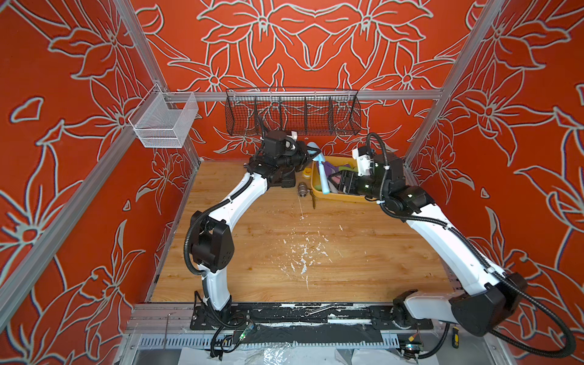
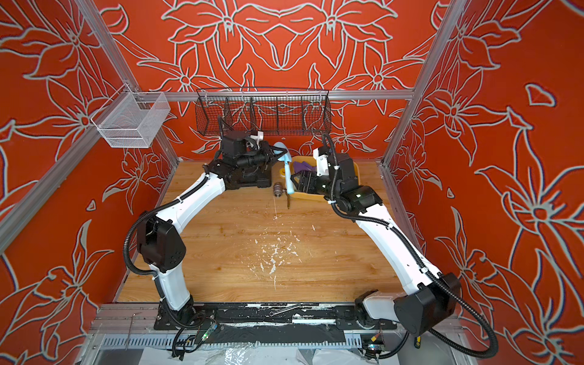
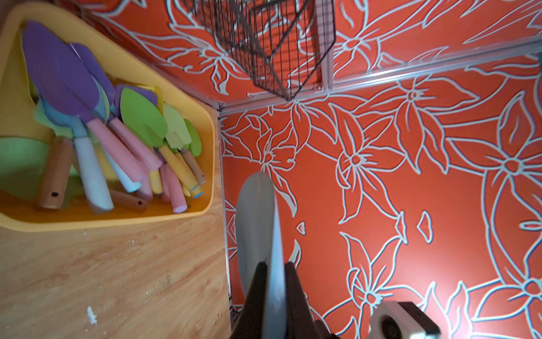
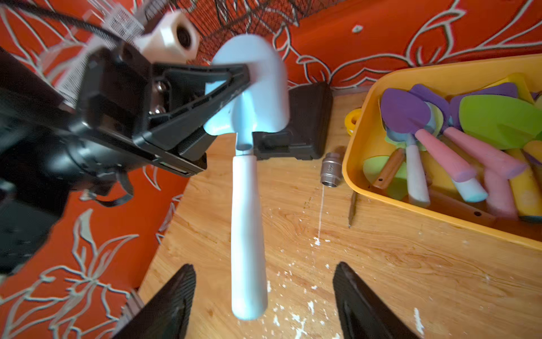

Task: Take the shovel out of the storage box
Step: Place the shovel at the center of the board.

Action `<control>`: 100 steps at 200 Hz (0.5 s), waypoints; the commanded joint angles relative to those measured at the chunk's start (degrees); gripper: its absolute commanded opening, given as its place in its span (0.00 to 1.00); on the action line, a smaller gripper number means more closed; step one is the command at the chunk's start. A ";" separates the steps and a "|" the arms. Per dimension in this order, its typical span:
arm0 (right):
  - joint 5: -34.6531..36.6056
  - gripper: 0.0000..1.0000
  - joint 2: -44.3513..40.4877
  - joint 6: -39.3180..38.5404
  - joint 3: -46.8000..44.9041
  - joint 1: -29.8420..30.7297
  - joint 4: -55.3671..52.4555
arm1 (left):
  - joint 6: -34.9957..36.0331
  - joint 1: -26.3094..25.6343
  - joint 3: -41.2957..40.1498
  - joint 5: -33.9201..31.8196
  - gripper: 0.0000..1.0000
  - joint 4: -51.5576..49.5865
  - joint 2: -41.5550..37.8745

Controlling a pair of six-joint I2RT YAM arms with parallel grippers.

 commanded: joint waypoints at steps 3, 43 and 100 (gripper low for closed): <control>-14.53 0.75 1.82 7.09 -0.84 -2.64 12.18 | -4.56 1.17 -0.49 3.90 0.00 13.08 -4.19; -25.20 0.68 7.79 14.96 -0.79 -2.01 29.18 | -11.35 0.93 -0.22 6.03 0.00 25.93 -3.56; -28.44 0.42 11.86 20.66 0.01 -0.91 38.35 | -13.59 0.02 -0.28 6.30 0.00 32.09 -3.20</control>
